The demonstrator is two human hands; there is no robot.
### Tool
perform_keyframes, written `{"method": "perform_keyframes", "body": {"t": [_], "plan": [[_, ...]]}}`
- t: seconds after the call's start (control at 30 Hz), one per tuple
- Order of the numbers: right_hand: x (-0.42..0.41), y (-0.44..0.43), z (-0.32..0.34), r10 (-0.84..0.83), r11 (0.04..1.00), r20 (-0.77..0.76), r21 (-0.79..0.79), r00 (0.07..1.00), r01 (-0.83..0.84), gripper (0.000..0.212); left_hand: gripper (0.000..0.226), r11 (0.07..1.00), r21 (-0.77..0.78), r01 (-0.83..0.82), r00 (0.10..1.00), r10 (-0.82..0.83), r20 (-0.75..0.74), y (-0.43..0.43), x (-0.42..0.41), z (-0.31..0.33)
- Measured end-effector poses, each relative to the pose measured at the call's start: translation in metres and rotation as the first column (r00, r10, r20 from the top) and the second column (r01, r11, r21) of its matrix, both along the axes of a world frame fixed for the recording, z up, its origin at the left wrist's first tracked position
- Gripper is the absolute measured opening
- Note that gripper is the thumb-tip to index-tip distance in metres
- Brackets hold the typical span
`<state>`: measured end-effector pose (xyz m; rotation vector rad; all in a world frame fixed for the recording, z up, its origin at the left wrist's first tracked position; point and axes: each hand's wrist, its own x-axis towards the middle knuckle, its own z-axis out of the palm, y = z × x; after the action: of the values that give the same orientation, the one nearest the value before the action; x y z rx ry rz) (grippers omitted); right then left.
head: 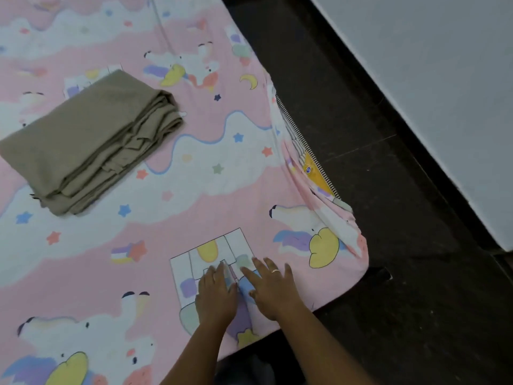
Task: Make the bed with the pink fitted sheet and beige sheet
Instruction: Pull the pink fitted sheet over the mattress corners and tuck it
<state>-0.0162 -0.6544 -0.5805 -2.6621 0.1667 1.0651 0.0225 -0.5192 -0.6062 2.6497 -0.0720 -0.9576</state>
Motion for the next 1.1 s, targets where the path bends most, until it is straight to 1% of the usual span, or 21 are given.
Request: {"method": "perform_keyframes", "body": {"t": [0.07,0.1,0.13,0.2,0.23,0.33,0.4,0.47,0.53,0.57,0.6,0.67,0.7,0.73,0.77,0.8,0.87,0.93,0.97,1.03,1.1], "plan": [[0.004,-0.018,-0.025,0.024,0.999,0.071,0.022,0.997,-0.026,0.054,0.061,0.998,0.065,-0.005,0.999,0.003,0.035,-0.027,0.001,-0.014],[0.006,-0.027,-0.036,0.036,0.998,0.148,0.036,0.988,-0.042,0.052,0.061,0.995,0.099,-0.029,0.998,0.024,0.054,-0.039,0.002,-0.018],[0.009,-0.037,-0.05,0.047,0.996,0.196,0.059,0.979,-0.059,0.051,0.061,0.988,0.136,-0.071,0.996,0.062,0.068,-0.052,0.001,-0.026],[0.007,-0.068,-0.071,0.071,0.995,0.26,0.049,0.963,-0.087,0.052,0.063,0.972,0.184,-0.147,0.986,0.129,0.107,-0.075,-0.002,-0.038],[0.008,-0.089,-0.08,0.077,0.995,0.292,0.033,0.953,-0.091,0.053,0.064,0.966,0.191,-0.177,0.976,0.148,0.158,-0.088,-0.004,-0.042],[0.011,-0.166,-0.089,0.071,0.996,0.469,0.013,0.88,-0.088,0.052,0.072,0.956,0.187,-0.226,0.959,0.185,0.215,-0.12,-0.009,-0.056],[0.017,-0.218,-0.087,0.05,0.999,0.499,-0.026,0.865,-0.043,0.053,0.074,0.951,0.176,-0.254,0.948,0.209,0.238,-0.151,-0.017,-0.055],[0.023,-0.263,-0.082,-0.042,0.993,0.532,-0.074,0.846,0.096,0.056,0.079,0.956,0.14,-0.257,0.951,0.224,0.211,-0.19,-0.021,-0.048],[0.028,-0.307,-0.076,-0.286,0.951,0.465,0.036,0.838,0.306,0.055,0.08,0.961,0.111,-0.255,0.957,0.233,0.175,-0.234,-0.025,-0.044],[0.031,-0.324,-0.072,-0.414,0.91,0.336,0.164,0.846,0.38,0.057,0.077,0.959,0.099,-0.265,0.955,0.248,0.161,-0.256,-0.027,-0.042],[0.035,-0.335,-0.07,-0.486,0.862,0.228,0.285,0.844,0.419,0.058,0.074,0.957,0.085,-0.277,0.953,0.262,0.155,-0.275,-0.027,-0.041],[0.043,-0.339,-0.061,-0.493,0.809,0.074,0.407,0.867,0.425,0.057,0.068,0.96,0.064,-0.273,0.952,0.26,0.163,-0.306,-0.032,-0.039],[0.045,-0.334,-0.059,-0.506,0.762,-0.008,0.464,0.863,0.451,0.056,0.067,0.964,0.064,-0.258,0.955,0.245,0.166,-0.316,-0.035,-0.034],[0.048,-0.327,-0.054,-0.539,0.695,-0.099,0.51,0.837,0.508,0.053,0.069,0.967,0.049,-0.249,0.959,0.239,0.155,-0.322,-0.037,-0.031],[0.051,-0.318,-0.055,-0.575,0.641,-0.144,0.533,0.806,0.553,0.046,0.074,0.971,0.03,-0.238,0.962,0.232,0.142,-0.324,-0.037,-0.026],[0.054,-0.309,-0.056,-0.615,0.611,-0.129,0.545,0.778,0.574,0.036,0.079,0.968,0.002,-0.25,0.957,0.247,0.149,-0.325,-0.039,-0.026],[0.059,-0.302,-0.06,-0.698,0.616,0.021,0.528,0.716,0.585,0.017,0.078,0.939,-0.108,-0.326,0.925,0.34,0.169,-0.321,-0.04,-0.028],[0.057,-0.317,-0.06,-0.771,0.608,0.148,0.463,0.62,0.645,0.018,0.072,0.895,-0.224,-0.387,0.882,0.43,0.194,-0.314,-0.041,-0.025],[0.052,-0.335,-0.065,-0.798,0.594,0.19,0.407,0.572,0.694,0.021,0.072,0.892,-0.241,-0.383,0.875,0.434,0.213,-0.312,-0.042,-0.024],[0.027,-0.374,-0.078,-0.832,0.554,0.192,0.281,0.52,0.783,0.025,0.079,0.928,-0.185,-0.322,0.902,0.36,0.236,-0.313,-0.045,-0.02],[-0.002,-0.389,-0.09,-0.837,0.547,0.14,0.204,0.529,0.812,0.026,0.08,0.975,-0.063,-0.212,0.953,0.221,0.208,-0.319,-0.045,-0.018]]}}
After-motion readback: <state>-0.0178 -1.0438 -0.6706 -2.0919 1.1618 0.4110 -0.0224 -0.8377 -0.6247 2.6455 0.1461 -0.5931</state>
